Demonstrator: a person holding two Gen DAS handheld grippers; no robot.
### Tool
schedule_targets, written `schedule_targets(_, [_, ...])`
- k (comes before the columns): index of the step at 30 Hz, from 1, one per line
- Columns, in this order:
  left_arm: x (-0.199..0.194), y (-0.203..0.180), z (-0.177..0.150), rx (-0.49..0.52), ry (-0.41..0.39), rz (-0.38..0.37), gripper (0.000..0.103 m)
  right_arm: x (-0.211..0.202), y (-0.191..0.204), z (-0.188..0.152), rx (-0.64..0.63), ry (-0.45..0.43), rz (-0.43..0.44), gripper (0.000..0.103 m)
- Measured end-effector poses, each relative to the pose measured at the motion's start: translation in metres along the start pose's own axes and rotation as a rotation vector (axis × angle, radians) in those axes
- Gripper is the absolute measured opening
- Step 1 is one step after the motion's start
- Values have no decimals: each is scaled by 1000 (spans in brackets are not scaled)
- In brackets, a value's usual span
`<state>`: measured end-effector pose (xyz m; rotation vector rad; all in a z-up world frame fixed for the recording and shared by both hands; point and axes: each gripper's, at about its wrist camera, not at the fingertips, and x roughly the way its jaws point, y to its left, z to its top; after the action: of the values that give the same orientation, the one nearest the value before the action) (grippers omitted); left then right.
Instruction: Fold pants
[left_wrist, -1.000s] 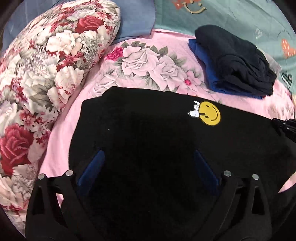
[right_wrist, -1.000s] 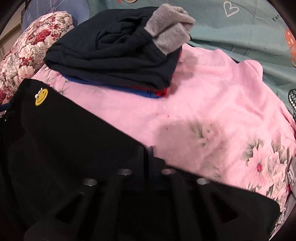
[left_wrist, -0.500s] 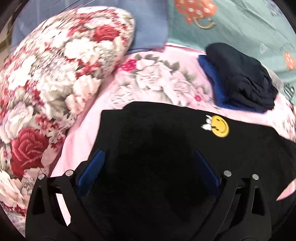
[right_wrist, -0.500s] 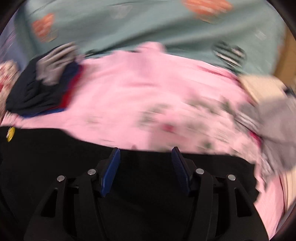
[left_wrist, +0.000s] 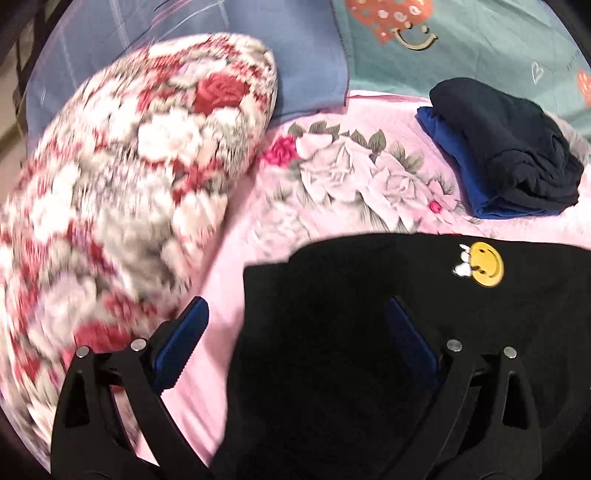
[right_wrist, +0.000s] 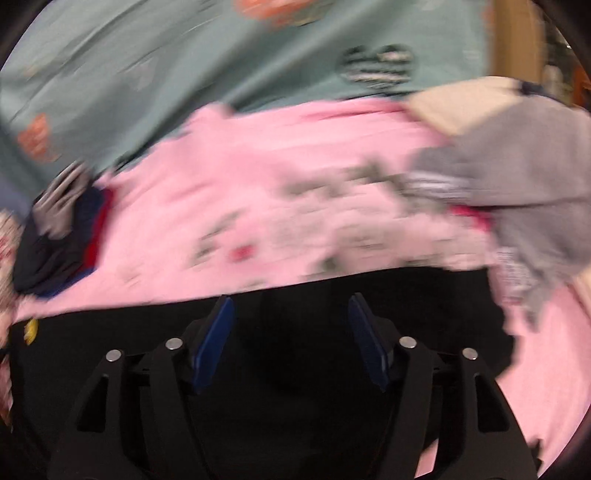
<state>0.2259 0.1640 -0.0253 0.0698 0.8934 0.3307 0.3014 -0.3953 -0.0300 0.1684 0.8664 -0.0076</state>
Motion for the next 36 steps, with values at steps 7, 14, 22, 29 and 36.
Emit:
schedule_targets(7, [34,-23,17,81,26,-46,97,50,139,-6,-405,90,36,72])
schedule_targets(14, [64,-48,19,205,72,-81,94,81,201,-3,-616,151,53,72])
schedule_targets(22, [55,-57,17,212,133,-158,12,93,211,0,-621,194,187,9])
schedule_targets(29, [18,-35,18,115,13,-182,3,50,204,6,-533,99,252,3])
schedule_targets(36, [-71,8,-11,60,-108,-280,3,-85,159,-32,-500,-9,411,3])
